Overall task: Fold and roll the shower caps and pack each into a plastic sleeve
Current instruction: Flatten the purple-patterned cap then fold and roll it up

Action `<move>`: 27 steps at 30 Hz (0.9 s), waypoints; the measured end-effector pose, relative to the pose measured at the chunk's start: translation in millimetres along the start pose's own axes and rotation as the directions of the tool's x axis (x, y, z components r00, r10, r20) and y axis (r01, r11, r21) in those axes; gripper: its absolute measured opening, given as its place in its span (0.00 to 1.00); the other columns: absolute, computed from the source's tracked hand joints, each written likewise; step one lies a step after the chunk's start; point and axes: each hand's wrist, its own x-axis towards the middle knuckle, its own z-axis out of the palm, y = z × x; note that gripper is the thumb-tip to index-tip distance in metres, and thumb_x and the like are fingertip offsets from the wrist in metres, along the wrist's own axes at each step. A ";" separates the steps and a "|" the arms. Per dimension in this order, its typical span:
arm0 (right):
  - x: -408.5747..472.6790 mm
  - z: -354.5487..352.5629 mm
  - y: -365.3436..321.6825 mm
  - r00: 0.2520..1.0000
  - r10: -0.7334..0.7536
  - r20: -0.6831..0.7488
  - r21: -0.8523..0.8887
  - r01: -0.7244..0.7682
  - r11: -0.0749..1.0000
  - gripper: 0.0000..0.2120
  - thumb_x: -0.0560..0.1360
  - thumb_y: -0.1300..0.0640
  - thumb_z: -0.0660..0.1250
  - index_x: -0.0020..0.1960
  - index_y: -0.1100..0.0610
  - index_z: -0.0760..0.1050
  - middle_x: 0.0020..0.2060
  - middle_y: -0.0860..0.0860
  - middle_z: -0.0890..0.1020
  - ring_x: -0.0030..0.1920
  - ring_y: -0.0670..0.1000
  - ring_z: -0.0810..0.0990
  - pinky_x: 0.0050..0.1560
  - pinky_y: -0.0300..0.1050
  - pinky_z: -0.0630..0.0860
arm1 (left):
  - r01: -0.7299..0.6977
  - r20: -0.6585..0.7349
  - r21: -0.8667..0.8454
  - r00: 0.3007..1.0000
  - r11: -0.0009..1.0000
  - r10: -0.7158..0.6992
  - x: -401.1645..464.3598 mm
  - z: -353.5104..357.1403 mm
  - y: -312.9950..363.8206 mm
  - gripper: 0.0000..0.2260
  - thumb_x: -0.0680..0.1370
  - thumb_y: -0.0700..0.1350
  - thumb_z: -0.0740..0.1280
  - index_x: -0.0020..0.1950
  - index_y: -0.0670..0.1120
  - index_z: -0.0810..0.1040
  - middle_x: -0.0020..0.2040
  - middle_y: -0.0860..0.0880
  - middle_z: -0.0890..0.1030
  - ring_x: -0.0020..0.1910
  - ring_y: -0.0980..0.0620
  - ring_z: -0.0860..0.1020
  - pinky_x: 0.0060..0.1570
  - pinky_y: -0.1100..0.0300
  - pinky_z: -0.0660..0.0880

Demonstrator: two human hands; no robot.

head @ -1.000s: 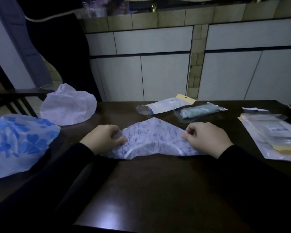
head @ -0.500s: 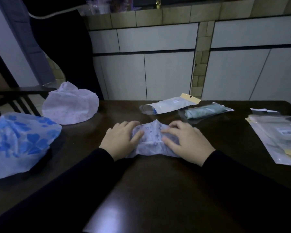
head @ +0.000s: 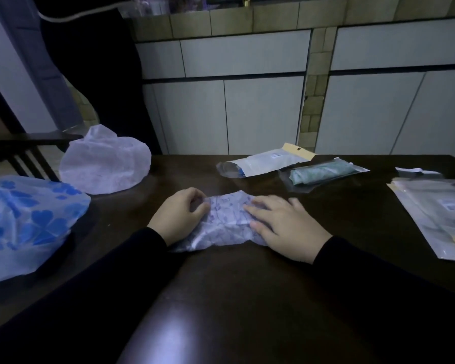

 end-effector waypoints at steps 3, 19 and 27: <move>4.2 2.3 8.0 0.975 0.101 0.197 0.063 -0.116 0.991 0.29 0.78 0.33 0.46 0.77 0.39 0.47 0.78 0.44 0.49 0.77 0.47 0.46 0.74 0.56 0.44 | -0.119 -0.046 0.057 0.991 0.991 0.122 0.1 -0.5 -4.8 0.05 0.79 0.52 0.64 0.53 0.53 0.73 0.47 0.54 0.77 0.44 0.54 0.76 0.46 0.57 0.75; 8.2 1.8 -0.2 0.982 0.005 0.191 -0.069 0.008 0.998 0.27 0.81 0.41 0.48 0.77 0.41 0.42 0.78 0.44 0.44 0.77 0.49 0.42 0.72 0.64 0.40 | -0.285 0.461 0.333 0.881 0.899 0.108 -14.3 7.2 25.5 0.30 0.80 0.65 0.47 0.79 0.56 0.43 0.80 0.55 0.45 0.78 0.56 0.44 0.76 0.51 0.44; 6.7 1.2 13.9 0.962 0.044 0.269 0.075 -0.066 0.995 0.26 0.82 0.42 0.43 0.78 0.45 0.42 0.78 0.43 0.43 0.77 0.45 0.41 0.74 0.52 0.39 | -0.249 0.534 0.268 0.842 0.931 0.072 -11.5 -2.1 15.1 0.42 0.67 0.75 0.42 0.78 0.58 0.41 0.79 0.57 0.41 0.77 0.58 0.40 0.74 0.55 0.39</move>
